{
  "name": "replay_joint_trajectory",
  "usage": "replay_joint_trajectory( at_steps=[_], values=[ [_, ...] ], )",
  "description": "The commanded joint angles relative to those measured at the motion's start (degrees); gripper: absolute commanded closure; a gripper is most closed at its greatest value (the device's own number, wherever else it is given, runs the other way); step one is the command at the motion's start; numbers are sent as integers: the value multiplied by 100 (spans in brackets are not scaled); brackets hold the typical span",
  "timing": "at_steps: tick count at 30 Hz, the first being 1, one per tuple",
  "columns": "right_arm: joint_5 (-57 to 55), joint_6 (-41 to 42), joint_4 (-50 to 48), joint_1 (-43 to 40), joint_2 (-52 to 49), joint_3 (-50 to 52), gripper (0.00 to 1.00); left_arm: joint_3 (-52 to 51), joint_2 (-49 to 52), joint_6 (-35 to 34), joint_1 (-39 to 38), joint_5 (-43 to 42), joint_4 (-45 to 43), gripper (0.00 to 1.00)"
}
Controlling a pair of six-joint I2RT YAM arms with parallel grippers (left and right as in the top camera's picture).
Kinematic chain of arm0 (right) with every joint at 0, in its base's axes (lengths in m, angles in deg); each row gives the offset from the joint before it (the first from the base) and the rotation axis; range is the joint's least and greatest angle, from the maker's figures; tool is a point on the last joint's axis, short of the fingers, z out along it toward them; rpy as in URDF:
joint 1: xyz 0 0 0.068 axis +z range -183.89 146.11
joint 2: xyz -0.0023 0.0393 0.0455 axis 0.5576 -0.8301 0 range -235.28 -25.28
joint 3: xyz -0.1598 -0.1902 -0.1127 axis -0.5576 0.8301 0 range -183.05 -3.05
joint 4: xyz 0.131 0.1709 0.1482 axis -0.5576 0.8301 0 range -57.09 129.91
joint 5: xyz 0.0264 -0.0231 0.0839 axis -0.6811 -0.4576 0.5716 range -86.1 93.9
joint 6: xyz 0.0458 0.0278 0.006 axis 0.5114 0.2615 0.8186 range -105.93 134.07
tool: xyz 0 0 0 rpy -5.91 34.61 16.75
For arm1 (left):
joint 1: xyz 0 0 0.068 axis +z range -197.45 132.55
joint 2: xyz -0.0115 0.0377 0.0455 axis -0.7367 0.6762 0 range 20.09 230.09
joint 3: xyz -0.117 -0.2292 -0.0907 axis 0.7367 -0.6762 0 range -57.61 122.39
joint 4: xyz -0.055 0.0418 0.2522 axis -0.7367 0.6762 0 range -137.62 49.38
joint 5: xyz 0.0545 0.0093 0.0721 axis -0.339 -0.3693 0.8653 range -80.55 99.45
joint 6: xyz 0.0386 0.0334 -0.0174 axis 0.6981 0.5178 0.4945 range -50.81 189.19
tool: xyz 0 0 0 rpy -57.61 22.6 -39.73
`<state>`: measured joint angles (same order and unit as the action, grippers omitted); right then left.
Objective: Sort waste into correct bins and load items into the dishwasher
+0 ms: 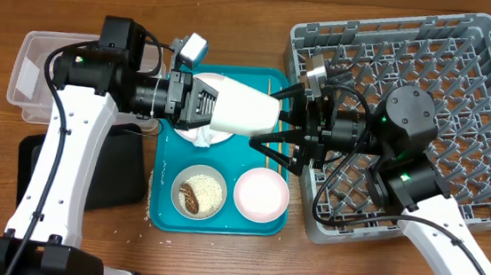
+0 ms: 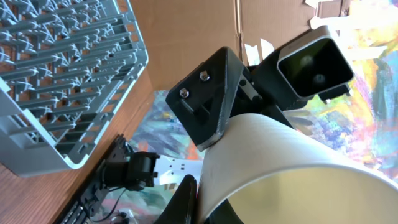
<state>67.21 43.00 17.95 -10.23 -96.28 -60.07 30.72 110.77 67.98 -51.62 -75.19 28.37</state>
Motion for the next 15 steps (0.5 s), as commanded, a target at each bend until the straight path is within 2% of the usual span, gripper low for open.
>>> replay_joint_trajectory(
  at_steps=[1, 6, 8, 11, 12, 13, 14, 15],
  values=[
    [83, 236, -203, 28, 4, -114, 17, 44, 17, 146, -42, 173, 15, 95],
    [129, 328, -111, 83, 4, -114, 30, 44, 17, 142, -42, 166, -61, 94],
    [127, 326, -94, 87, 4, -114, 36, 44, 17, 140, -42, 168, -109, 89],
    [101, 258, -107, 31, 26, -114, 39, 44, 17, 140, -35, 492, -166, 28],
    [70, 258, -98, -2, 46, -114, 40, 44, 17, 92, -22, 835, -203, 0],
    [11, 258, -66, -157, 155, -114, 43, 44, 20, -168, 13, 1567, -256, 0],
    [-299, 157, 339, -404, 363, -114, 45, 44, 20, -612, 103, 2710, -258, 0],
    [-706, -127, 922, -590, 551, -114, 45, 44, 17, -734, 155, 3121, -256, 0]
  ],
)
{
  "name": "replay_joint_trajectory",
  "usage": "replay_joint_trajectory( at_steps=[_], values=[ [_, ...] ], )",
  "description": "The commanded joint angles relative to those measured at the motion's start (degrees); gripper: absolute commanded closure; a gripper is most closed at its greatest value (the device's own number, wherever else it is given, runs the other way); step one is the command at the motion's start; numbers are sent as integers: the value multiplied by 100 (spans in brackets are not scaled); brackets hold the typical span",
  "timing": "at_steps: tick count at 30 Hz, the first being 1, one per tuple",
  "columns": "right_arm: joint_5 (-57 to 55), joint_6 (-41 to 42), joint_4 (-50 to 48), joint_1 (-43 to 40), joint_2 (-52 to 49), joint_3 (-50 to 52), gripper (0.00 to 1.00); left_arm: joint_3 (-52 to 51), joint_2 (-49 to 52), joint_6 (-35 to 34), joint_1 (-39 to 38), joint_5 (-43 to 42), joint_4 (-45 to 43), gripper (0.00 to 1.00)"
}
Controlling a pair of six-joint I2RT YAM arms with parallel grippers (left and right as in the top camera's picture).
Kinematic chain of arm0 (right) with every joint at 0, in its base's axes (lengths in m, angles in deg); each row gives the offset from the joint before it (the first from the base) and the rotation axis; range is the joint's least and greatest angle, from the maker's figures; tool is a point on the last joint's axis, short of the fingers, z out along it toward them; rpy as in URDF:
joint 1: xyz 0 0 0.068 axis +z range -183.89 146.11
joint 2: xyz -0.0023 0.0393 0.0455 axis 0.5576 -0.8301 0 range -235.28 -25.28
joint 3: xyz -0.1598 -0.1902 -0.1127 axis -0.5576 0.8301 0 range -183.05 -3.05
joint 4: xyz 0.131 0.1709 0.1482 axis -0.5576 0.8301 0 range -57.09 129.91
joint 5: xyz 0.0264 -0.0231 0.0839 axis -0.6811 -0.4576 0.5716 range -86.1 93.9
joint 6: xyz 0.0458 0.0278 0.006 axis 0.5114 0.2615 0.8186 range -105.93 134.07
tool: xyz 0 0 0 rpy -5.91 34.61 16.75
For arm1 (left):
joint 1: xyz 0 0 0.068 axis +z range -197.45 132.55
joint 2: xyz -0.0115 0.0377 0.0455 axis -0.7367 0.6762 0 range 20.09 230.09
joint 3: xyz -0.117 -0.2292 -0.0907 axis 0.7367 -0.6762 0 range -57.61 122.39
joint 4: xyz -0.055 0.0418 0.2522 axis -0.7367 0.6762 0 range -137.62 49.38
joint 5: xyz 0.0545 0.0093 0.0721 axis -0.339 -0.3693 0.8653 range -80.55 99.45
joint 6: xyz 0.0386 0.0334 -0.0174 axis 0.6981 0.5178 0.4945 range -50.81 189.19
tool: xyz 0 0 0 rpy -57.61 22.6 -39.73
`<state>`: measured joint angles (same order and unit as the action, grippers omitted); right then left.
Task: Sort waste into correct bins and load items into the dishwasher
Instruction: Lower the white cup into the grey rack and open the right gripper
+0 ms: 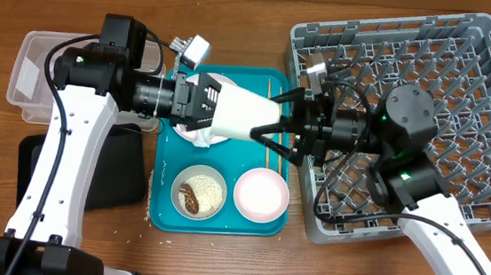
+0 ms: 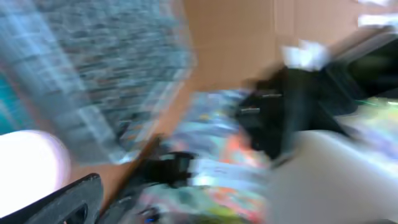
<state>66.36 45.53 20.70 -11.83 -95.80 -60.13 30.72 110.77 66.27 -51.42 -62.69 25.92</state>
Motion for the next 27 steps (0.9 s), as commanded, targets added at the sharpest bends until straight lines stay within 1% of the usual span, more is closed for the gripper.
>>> replay_joint_trajectory(
  at_steps=[1, 3, 4, 6, 7, 8, 10, 13, 14, 16, 18, 22, 23, 24, 25, 26, 27],
  values=[
    [-1222, -555, 1276, -560, 678, -109, 45, 44, 20, -647, 177, 2116, -11, 0],
    [-2426, -898, 2347, -682, 970, -120, 45, 44, 17, -750, 271, 2433, -13, 0],
    [-3639, -920, 3259, -713, 1231, -170, 45, 44, 17, -765, 317, 2476, -24, 0],
    [-4651, -922, 4083, -708, 1440, -267, 45, 44, 20, -763, 339, 2476, -57, 0],
    [-5396, -916, 4868, -702, 1606, -387, 45, 44, 20, -763, 345, 2476, -101, 0],
    [-5628, -914, 5230, -704, 1655, -446, 45, 44, 17, -763, 345, 2476, -140, 0],
    [-6105, -730, 6284, -704, 1690, -590, 45, 44, 17, -765, 345, 2476, -229, 0],
    [-6288, -345, 7403, -704, 1565, -605, 45, 44, 20, -763, 345, 2476, -251, 0],
    [-6282, -310, 8063, -704, 1335, -605, 44, 44, 20, -763, 341, 2479, -249, 0],
    [-6172, -313, 8402, -682, 1086, -603, 44, 44, 20, -763, 341, 2481, -249, 0],
    [-5928, -321, 8496, -590, 763, -601, 44, 44, 20, -763, 341, 2481, -264, 0],
    [-5936, -339, 7884, -199, -42, -601, 44, 44, 17, -787, 341, 2481, -308, 0],
    [-5936, -337, 7888, -136, -297, -601, 44, 44, 20, -787, 341, 2479, -280, 0],
    [-5939, -337, 8004, -109, -461, -601, 40, 44, 17, -787, 341, 2479, -240, 0],
    [-5939, -334, 8081, -107, -573, -601, 31, 44, 17, -785, 341, 2481, -197, 0],
    [-5987, -334, 8144, -107, -872, -601, 29, 44, 20, -782, 334, 2540, -138, 0],
    [-5982, -334, 7969, -107, -876, -603, 20, 44, 20, -782, 271, 2695, -140, 0]
  ],
)
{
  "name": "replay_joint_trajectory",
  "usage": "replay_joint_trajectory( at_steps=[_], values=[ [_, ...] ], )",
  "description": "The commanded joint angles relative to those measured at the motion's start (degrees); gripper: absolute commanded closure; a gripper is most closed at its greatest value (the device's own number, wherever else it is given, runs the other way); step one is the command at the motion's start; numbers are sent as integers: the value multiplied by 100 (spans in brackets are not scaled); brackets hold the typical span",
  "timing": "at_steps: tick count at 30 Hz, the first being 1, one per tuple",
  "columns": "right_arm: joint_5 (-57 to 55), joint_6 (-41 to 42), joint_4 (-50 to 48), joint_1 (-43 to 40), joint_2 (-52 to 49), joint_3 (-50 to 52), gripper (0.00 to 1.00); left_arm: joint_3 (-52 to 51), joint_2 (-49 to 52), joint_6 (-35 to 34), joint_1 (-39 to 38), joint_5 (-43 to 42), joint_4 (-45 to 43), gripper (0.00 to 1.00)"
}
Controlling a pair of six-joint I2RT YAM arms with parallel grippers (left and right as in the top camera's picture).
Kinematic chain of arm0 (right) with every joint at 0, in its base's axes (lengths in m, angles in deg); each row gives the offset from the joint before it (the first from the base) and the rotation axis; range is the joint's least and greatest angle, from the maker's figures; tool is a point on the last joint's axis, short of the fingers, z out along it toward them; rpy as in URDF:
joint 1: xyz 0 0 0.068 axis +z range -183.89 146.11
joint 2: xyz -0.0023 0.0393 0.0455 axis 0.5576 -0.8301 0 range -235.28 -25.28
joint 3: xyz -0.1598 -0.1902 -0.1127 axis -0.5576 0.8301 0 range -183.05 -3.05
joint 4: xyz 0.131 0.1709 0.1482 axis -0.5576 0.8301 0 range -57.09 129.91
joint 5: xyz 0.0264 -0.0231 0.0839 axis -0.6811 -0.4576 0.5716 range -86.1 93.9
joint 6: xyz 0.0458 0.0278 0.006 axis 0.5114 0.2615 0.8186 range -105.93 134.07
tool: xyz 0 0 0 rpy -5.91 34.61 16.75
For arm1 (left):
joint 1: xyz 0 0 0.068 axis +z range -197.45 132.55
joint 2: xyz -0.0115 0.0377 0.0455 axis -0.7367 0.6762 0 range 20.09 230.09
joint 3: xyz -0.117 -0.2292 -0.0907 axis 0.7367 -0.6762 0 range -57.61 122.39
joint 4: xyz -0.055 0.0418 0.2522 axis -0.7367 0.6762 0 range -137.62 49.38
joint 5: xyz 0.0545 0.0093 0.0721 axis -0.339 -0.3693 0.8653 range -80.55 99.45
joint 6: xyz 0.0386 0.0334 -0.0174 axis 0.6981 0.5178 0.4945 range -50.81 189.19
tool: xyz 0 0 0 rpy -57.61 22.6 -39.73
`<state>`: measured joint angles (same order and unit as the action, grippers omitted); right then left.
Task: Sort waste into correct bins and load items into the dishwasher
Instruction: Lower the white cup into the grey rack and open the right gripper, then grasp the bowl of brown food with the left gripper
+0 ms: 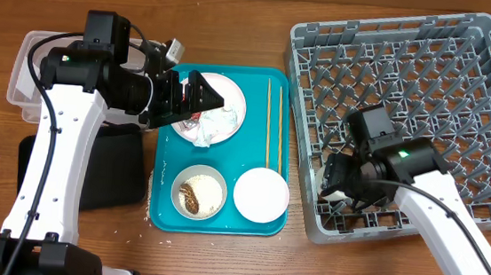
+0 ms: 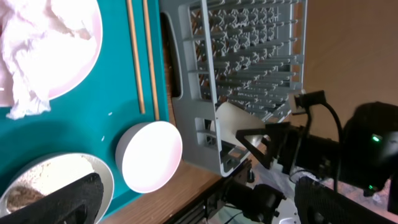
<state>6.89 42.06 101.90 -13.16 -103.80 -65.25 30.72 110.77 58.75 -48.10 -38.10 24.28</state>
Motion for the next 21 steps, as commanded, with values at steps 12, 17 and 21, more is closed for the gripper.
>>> replay_joint_trajectory(
  at_steps=[12, 17, 21],
  values=[
    [273, 13, -1832, 26, 1106, -837, 1, -2896, 101, -3176, -2903, 4662, -1742, 45],
    [485, 13, -1731, 26, 1014, -837, 2, -3215, 627, -3283, -2848, 4623, -2413, 56],
    [483, 13, -1729, 26, 1014, -837, 2, -2815, 634, -3080, -2778, 4688, -2015, 96]
  ],
)
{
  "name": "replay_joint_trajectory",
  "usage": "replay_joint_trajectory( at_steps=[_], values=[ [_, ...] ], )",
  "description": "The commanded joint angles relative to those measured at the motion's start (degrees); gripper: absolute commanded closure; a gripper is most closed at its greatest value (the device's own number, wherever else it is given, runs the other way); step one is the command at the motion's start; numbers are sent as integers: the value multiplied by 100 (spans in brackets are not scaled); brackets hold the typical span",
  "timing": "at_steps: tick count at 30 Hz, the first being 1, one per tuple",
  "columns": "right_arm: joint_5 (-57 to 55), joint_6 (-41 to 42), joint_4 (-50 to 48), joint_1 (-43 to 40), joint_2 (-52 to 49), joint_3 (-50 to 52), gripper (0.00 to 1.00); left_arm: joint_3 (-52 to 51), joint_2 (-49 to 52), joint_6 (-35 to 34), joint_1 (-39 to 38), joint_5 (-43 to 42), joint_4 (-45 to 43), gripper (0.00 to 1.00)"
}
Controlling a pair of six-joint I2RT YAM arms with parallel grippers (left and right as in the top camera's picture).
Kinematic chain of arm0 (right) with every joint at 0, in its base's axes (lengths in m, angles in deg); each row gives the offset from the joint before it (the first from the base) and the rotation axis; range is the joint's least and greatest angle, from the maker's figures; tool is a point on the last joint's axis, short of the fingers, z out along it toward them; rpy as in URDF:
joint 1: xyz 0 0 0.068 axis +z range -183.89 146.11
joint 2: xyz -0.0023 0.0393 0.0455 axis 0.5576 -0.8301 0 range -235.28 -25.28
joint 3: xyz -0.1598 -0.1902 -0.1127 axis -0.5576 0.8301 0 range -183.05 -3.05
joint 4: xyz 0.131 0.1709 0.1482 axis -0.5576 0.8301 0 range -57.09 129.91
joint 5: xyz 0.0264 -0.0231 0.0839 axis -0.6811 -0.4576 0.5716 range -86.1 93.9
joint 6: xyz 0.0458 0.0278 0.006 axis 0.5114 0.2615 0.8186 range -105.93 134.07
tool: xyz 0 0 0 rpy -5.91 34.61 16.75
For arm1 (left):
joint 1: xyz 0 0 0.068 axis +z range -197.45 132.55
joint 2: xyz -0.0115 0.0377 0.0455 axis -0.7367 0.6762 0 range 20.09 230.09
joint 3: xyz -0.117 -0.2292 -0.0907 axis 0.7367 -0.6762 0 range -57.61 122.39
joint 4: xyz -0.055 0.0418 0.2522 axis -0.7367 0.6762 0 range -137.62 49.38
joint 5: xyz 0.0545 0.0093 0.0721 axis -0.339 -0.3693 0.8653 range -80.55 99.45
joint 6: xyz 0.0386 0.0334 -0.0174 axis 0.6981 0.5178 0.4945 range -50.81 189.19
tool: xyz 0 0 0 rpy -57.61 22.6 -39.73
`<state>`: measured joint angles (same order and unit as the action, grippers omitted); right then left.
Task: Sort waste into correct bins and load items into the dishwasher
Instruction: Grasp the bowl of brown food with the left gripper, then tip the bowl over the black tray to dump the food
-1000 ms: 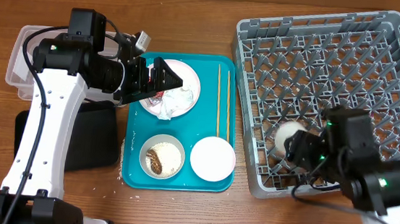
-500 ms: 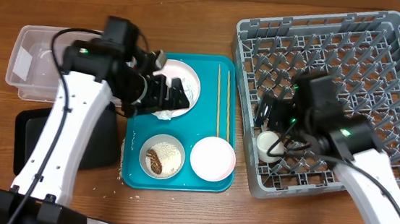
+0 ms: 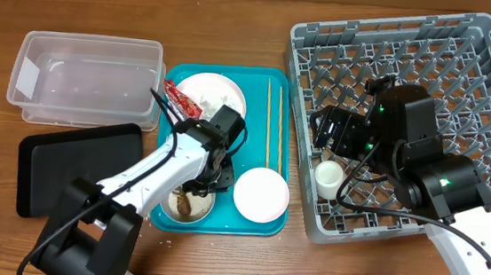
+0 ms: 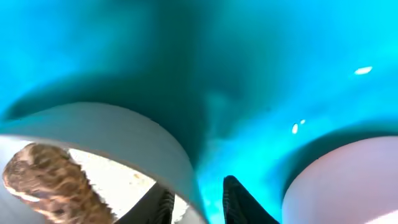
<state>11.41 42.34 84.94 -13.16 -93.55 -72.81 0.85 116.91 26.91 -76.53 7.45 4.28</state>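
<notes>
My left gripper [image 4: 198, 190] is down on the teal tray [image 3: 167, 140]. Its fingers [image 4: 239, 200] are open astride the rim of the food bowl [image 4: 130, 127], one inside and one outside. A little teal shows between the rim and the outer finger. Brown food [image 4: 43, 174] lies in that bowl [image 3: 184, 205]. An empty white bowl [image 3: 261, 193] sits just to its right. A white cup [image 3: 328, 178] stands in the front left of the grey dish rack [image 3: 466, 59]. My right gripper [image 3: 328, 131] hangs open behind the cup, apart from it.
A white plate [image 3: 216, 92] with a red wrapper [image 3: 181, 102] and a pair of chopsticks [image 3: 270, 122] lie on the tray's far half. A clear plastic container [image 3: 86, 79] stands to the left. A black bin [image 3: 74, 165] lies in front of it.
My left gripper was open above the plate and is now low at the food bowl's rim. My right gripper has let go of the white cup, which now stands in the rack.
First my left gripper held the white cup over the tray with my right gripper's open fingers round its end. Then my right gripper had the cup at the rack's front left and my left was empty. Now the cup stands in the rack.
</notes>
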Motion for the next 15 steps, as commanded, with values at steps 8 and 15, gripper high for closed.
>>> replay_joint_trajectory(
  at_steps=[8, 15],
  values=[
    [31, -15, -33, 26, -11, -81, 2, 1110, -1137, 1095, 837, -1235, 708, 96],
    [33, -15, -31, 26, -11, -81, 2, 1143, -815, 4286, 5442, -5757, 1587, 96]
  ],
)
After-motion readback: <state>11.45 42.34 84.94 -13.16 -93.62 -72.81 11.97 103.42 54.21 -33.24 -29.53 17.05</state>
